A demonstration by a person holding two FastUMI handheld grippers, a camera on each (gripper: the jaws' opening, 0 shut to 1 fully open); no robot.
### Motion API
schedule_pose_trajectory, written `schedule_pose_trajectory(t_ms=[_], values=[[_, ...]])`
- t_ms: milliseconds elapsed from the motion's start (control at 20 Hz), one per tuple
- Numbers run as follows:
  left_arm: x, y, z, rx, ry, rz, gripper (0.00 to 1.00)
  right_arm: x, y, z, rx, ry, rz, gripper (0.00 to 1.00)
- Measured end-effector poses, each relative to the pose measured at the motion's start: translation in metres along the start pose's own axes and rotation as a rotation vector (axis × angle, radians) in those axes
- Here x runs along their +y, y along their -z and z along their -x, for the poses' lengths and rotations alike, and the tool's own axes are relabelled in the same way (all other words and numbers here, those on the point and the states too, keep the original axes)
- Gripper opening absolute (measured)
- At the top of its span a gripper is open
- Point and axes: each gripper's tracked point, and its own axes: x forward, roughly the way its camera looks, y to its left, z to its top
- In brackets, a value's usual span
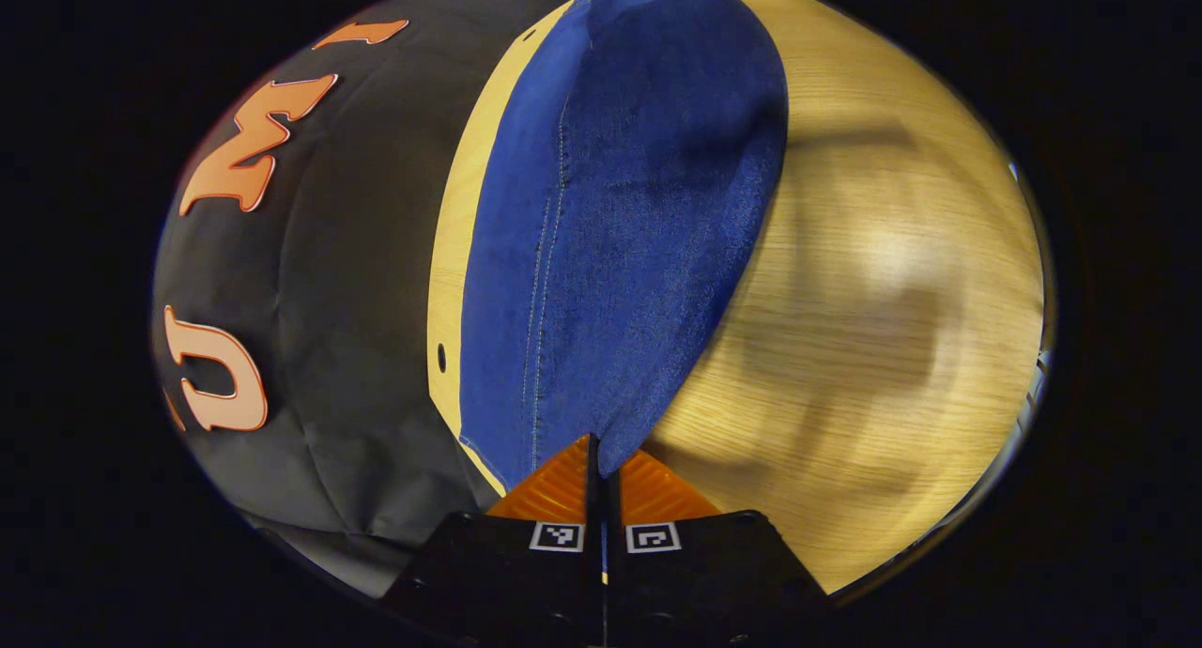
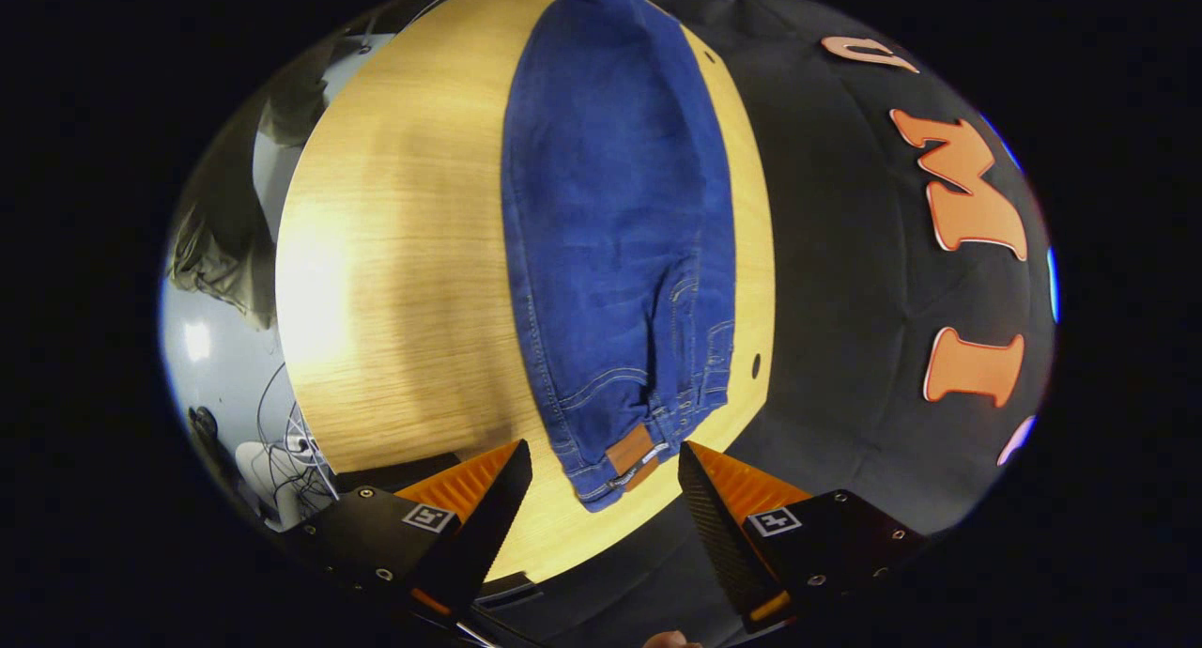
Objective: Grasp the waist and the cuffs of the jeans and fold them to make the two legs overlap; first hold the waist and fold one-third of the jeans toward the cuffs, then hold the cuffs and fold the remaining one-third in the same direction to finish folding.
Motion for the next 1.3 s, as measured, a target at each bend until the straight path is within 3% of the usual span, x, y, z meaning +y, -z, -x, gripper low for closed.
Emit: schedule_pose_trajectory(t_ms=[250,800,950,1000,1100,1300], values=[[0.000,0.001,-0.002,-0.001,0.007,0.006,0.02,0.004,0.010,-0.023,0.032,-0.024,0.019,0.96],[0.001,0.001,-0.002,0.008,0.005,0.014,0.02,-0.016,-0.007,-0.055,-0.033,-0.028,0.070,0.95],[0.002,0.000,-0.002,0.009,0.003,0.011,0.02,-0.012,-0.008,-0.064,-0.029,-0.076,0.055,0.89],[0.002,-0.001,-0.002,0.011,0.002,0.007,0.02,-0.006,-0.006,-0.065,-0.024,-0.109,0.057,0.81],[0.003,-0.001,-0.002,0.018,0.000,0.008,0.02,-0.003,-0.007,-0.065,-0.028,-0.111,0.084,0.47],[0.007,0.001,-0.004,0.019,-0.003,0.044,0.02,0.001,-0.006,-0.067,-0.005,-0.087,0.066,0.17]])
